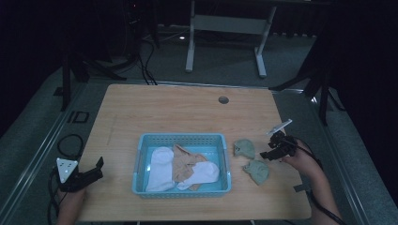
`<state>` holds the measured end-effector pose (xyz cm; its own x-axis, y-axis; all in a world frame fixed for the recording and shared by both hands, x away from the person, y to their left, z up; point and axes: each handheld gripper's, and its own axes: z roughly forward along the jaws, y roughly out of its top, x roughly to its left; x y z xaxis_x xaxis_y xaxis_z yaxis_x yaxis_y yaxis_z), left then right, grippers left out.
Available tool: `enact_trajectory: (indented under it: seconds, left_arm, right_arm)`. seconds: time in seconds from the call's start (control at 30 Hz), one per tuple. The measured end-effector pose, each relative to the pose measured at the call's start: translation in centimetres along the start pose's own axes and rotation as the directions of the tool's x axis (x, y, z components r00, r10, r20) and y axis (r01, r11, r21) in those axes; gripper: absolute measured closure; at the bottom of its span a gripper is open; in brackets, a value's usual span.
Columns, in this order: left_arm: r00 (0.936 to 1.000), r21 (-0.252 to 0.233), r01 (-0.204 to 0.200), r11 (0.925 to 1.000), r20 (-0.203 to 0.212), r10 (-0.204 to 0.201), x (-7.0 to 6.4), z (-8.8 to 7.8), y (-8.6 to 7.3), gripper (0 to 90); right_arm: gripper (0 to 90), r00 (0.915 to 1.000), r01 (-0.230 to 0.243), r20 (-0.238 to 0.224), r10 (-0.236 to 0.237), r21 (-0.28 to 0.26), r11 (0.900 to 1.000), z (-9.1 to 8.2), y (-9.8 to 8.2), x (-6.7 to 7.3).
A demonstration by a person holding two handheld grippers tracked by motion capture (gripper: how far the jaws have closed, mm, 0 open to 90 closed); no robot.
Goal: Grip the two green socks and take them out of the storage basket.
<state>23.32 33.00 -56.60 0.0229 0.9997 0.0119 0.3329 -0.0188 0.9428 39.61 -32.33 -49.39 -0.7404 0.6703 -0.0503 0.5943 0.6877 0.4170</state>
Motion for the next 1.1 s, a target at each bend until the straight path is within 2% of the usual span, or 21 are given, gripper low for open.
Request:
enact_trajectory:
  seconds: [0.13,0.23,0.27,0.37,0.43,0.5,0.53,0.63,0.7,0.73,0.77,0.8,0.83,0.93,1.0,1.1]
  left_arm:
    - [1.0,0.0,-0.001,1.0,-0.001,0.001,0.0,0.0,0.0,0.4]
    - [1.0,0.001,-0.001,1.0,-0.001,0.001,0.0,0.0,0.0,0.4]
    - [1.0,0.0,-0.001,1.0,-0.001,0.001,0.0,0.0,0.0,0.3]
    - [1.0,0.0,-0.001,1.0,-0.001,0.001,0.0,0.0,0.0,0.4]
    - [1.0,0.001,-0.001,1.0,-0.002,0.001,0.0,0.0,0.0,0.4]
    - [1.0,0.0,-0.001,1.0,-0.001,0.001,0.0,0.0,0.0,0.3]
    - [1.0,0.0,-0.001,1.0,-0.001,0.001,0.0,0.0,0.0,0.3]
    - [1.0,0.001,-0.001,1.0,-0.001,0.001,0.0,0.0,0.0,0.3]
    - [1.0,0.001,-0.001,1.0,-0.001,0.001,0.0,0.0,0.0,0.3]
    - [1.0,0.001,-0.001,1.0,-0.001,0.001,0.0,0.0,0.0,0.4]
    - [1.0,0.0,-0.002,1.0,-0.002,0.002,0.0,0.0,0.0,0.4]
    - [1.0,0.0,-0.001,1.0,-0.001,0.001,0.0,0.0,0.0,0.4]
    - [1.0,0.0,0.0,1.0,-0.001,0.0,0.0,0.0,0.0,0.3]
    - [1.0,0.001,-0.002,1.0,-0.002,0.002,0.0,0.0,0.0,0.3]
    - [1.0,0.0,-0.002,1.0,-0.003,0.002,0.0,0.0,0.0,0.3]
    - [1.0,0.0,-0.002,1.0,-0.003,0.002,0.0,0.0,0.0,0.3]
  right_arm:
    - [29.6,0.9976,-0.068,0.008,0.068,-0.029,0.997,-0.1,-1.3,-0.7]
    - [25.8,0.9946,-0.099,0.024,0.1,-0.053,0.994,-0.2,-2.3,-1.2]
    - [20.5,0.9917,-0.125,0.021,0.127,-0.077,0.989,-0.4,-2.8,-1.4]
    - [18.6,0.9857,-0.167,-0.003,0.169,-0.143,0.976,-0.8,-3.8,-2.0]
    - [13.4,0.9832,-0.181,-0.005,0.182,-0.16,0.97,-0.9,-4.5,-2.1]
    - [13.3,0.9772,-0.212,-0.027,0.211,-0.175,0.961,-0.8,-5.2,-2.3]
    - [13.3,0.9707,-0.238,-0.01,0.24,-0.189,0.953,-0.8,-5.5,-2.4]
    - [12.1,0.9576,-0.276,0.02,0.287,-0.227,0.934,-0.7,-6.4,-2.4]
    - [12.1,0.9521,-0.28,0.051,0.302,-0.25,0.927,-0.5,-6.9,-2.4]
    - [12.0,0.9441,-0.288,0.081,0.32,-0.27,0.919,-0.5,-7.3,-2.3]
    - [12.1,0.9389,-0.296,0.089,0.332,-0.285,0.912,-0.4,-7.4,-2.2]
    - [12.0,0.9291,-0.31,0.1,0.356,-0.315,0.897,-0.4,-7.8,-2.2]
    - [12.0,0.9251,-0.312,0.108,0.364,-0.332,0.89,-0.4,-7.9,-2.1]
    - [12.0,0.9064,-0.324,0.132,0.401,-0.391,0.861,-0.3,-8.6,-1.8]
    - [12.0,0.8928,-0.336,0.149,0.425,-0.407,0.849,-0.1,-8.8,-1.7]
    - [12.0,0.8874,-0.343,0.156,0.434,-0.406,0.847,0.4,-9.1,-1.5]
